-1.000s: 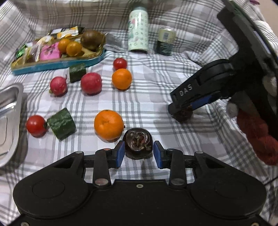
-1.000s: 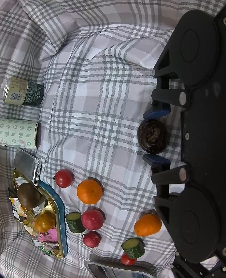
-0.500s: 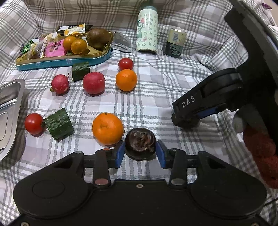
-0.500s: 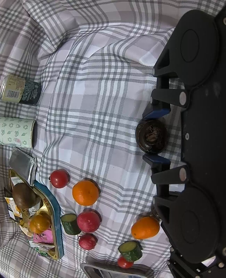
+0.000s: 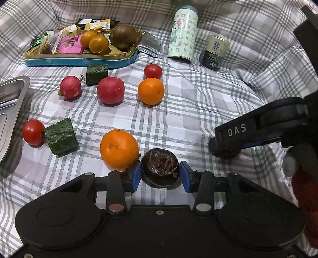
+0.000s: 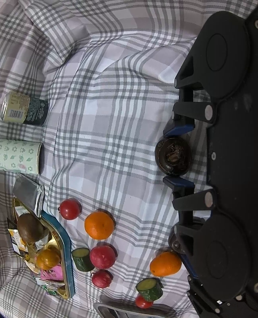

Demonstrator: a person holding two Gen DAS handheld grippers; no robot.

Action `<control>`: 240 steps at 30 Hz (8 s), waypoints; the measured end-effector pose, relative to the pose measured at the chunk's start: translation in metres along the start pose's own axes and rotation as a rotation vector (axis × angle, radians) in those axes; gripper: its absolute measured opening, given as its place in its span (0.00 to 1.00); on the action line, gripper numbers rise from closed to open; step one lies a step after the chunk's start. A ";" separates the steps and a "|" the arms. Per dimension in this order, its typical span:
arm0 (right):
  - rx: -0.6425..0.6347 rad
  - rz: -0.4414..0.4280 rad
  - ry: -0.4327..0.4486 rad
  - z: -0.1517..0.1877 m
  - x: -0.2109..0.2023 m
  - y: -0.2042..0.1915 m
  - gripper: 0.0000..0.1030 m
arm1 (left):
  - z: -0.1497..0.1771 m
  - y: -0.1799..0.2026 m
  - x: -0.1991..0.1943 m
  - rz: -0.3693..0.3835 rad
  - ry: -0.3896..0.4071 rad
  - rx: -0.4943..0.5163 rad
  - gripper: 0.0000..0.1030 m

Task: Organize fruits
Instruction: 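Carry both held dark fruits over the steel tray, then open both grippers to drop the dark fruits into the steel tray, then move both tools back toward the cucumber piece and an orange, then grasp the green cucumber piece with the left gripper while the right gripper grasps an orange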

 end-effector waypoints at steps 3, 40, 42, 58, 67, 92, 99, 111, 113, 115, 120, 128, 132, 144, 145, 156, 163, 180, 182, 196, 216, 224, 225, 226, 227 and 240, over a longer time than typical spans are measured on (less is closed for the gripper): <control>0.011 -0.001 0.009 -0.001 -0.003 0.002 0.44 | 0.000 0.001 0.000 0.015 0.011 -0.011 0.47; -0.040 -0.443 0.436 0.030 -0.070 -0.211 0.45 | 0.021 -0.242 -0.119 -0.436 0.236 -0.152 0.47; -0.067 -0.441 0.415 0.038 -0.062 -0.226 0.45 | 0.025 -0.248 -0.116 -0.447 0.230 -0.123 0.47; -0.155 -0.444 0.364 0.067 -0.034 -0.265 0.45 | 0.043 -0.273 -0.109 -0.421 0.173 -0.137 0.47; -0.222 -0.452 0.373 0.072 -0.038 -0.273 0.45 | 0.042 -0.274 -0.106 -0.401 0.147 -0.140 0.47; -0.254 -0.444 0.356 0.071 -0.032 -0.279 0.46 | 0.040 -0.274 -0.102 -0.412 0.114 -0.139 0.47; -0.263 -0.445 0.356 0.072 -0.032 -0.278 0.46 | 0.041 -0.274 -0.105 -0.413 0.127 -0.149 0.48; -0.259 -0.451 0.363 0.072 -0.035 -0.276 0.46 | 0.040 -0.271 -0.106 -0.434 0.138 -0.142 0.48; -0.261 -0.452 0.367 0.072 -0.036 -0.275 0.46 | 0.041 -0.272 -0.106 -0.430 0.138 -0.148 0.48; -0.263 -0.453 0.370 0.072 -0.036 -0.275 0.46 | 0.041 -0.273 -0.106 -0.427 0.139 -0.156 0.48; -0.264 -0.453 0.370 0.072 -0.037 -0.275 0.46 | 0.042 -0.274 -0.107 -0.426 0.142 -0.163 0.48; -0.264 -0.453 0.371 0.072 -0.037 -0.273 0.46 | 0.042 -0.272 -0.107 -0.434 0.144 -0.167 0.48; -0.261 -0.453 0.372 0.072 -0.037 -0.272 0.46 | 0.041 -0.271 -0.107 -0.438 0.144 -0.161 0.48; -0.288 -0.419 0.406 0.069 -0.043 -0.269 0.46 | 0.040 -0.271 -0.105 -0.442 0.142 -0.155 0.48; -0.290 -0.410 0.411 0.068 -0.043 -0.269 0.46 | 0.040 -0.271 -0.105 -0.441 0.141 -0.154 0.48; -0.163 -0.280 0.411 0.032 -0.039 -0.228 0.46 | 0.038 -0.267 -0.104 -0.418 0.151 -0.123 0.48; -0.031 -0.183 0.344 0.006 -0.027 -0.175 0.46 | 0.034 -0.246 -0.101 -0.421 0.154 -0.038 0.48; 0.072 -0.195 0.156 -0.019 -0.022 -0.090 0.46 | 0.009 -0.115 -0.083 -0.155 0.187 0.210 0.48; 0.094 -0.189 0.155 -0.021 -0.021 -0.084 0.46 | 0.008 -0.103 -0.075 -0.139 0.175 0.236 0.48; 0.102 -0.195 0.148 -0.021 -0.025 -0.072 0.46 | 0.004 -0.081 -0.033 -0.108 0.123 0.372 0.48; 0.221 -0.185 0.163 -0.031 -0.013 -0.058 0.46 | -0.008 -0.082 -0.003 -0.154 0.105 0.370 0.51; 0.213 -0.195 0.188 -0.037 -0.001 -0.073 0.46 | -0.013 -0.092 -0.001 -0.123 0.110 0.250 0.50; 0.211 -0.192 0.192 -0.038 0.000 -0.075 0.46 | -0.013 -0.092 -0.001 -0.126 0.111 0.251 0.50; 0.209 -0.183 0.195 -0.039 0.002 -0.077 0.46 | -0.012 -0.091 -0.001 -0.130 0.113 0.254 0.50; 0.208 -0.171 0.199 -0.040 0.005 -0.079 0.46 | -0.012 -0.090 0.000 -0.133 0.115 0.258 0.50; 0.169 -0.118 0.179 -0.044 0.033 -0.099 0.46 | -0.012 -0.093 -0.001 -0.128 0.120 0.239 0.50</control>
Point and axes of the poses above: each gripper's, at about its wrist camera, not at the fingertips, and x roughly the way its jaws point, y to its right, z to its underside, the point moved 2 cm from there along x, roughly the way its jaws point, and after that the axes turned 10 degrees about x, right-handed, at the moved point
